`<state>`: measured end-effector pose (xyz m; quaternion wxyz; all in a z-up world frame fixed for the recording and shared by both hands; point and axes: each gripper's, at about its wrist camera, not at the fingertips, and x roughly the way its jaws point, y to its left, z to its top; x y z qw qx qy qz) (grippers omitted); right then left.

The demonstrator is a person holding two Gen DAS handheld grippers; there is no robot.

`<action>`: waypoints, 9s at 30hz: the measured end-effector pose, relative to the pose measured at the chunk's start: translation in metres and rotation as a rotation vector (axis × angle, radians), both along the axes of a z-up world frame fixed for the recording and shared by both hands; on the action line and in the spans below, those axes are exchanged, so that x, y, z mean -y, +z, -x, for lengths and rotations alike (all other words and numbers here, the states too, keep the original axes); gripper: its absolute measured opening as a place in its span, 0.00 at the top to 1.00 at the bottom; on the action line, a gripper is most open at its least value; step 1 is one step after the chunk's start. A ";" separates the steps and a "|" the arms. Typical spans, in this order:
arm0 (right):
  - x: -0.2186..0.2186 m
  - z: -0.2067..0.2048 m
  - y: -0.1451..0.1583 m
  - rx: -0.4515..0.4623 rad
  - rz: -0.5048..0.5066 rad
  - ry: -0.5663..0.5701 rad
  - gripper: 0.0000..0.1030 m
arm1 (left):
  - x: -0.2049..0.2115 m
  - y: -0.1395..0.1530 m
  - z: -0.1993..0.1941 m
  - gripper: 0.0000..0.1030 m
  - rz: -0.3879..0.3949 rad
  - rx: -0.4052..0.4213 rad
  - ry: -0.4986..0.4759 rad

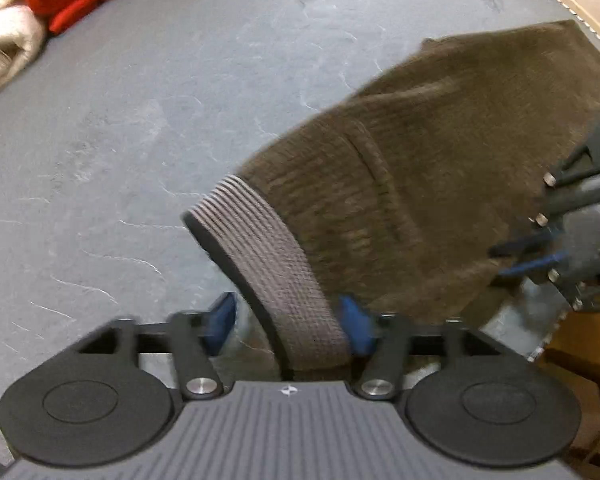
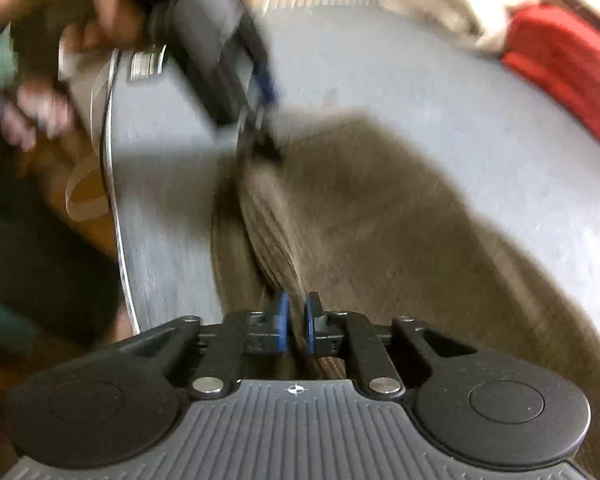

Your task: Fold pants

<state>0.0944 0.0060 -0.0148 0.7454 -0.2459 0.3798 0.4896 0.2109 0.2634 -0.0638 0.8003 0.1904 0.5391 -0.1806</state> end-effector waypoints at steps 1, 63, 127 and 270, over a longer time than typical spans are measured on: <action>0.000 0.005 -0.002 0.041 0.026 0.025 0.88 | -0.002 0.007 -0.002 0.32 0.003 0.040 0.018; 0.475 -0.017 -0.037 -0.093 0.034 -1.420 0.52 | 0.319 0.002 -0.022 0.52 0.321 0.144 -0.198; 0.140 0.034 0.007 0.174 -0.058 -0.524 0.53 | 0.158 0.019 -0.046 0.51 0.354 0.097 0.275; 0.197 -0.050 0.060 -0.180 -0.610 -0.800 0.48 | 0.036 0.026 -0.045 0.75 0.411 0.041 0.442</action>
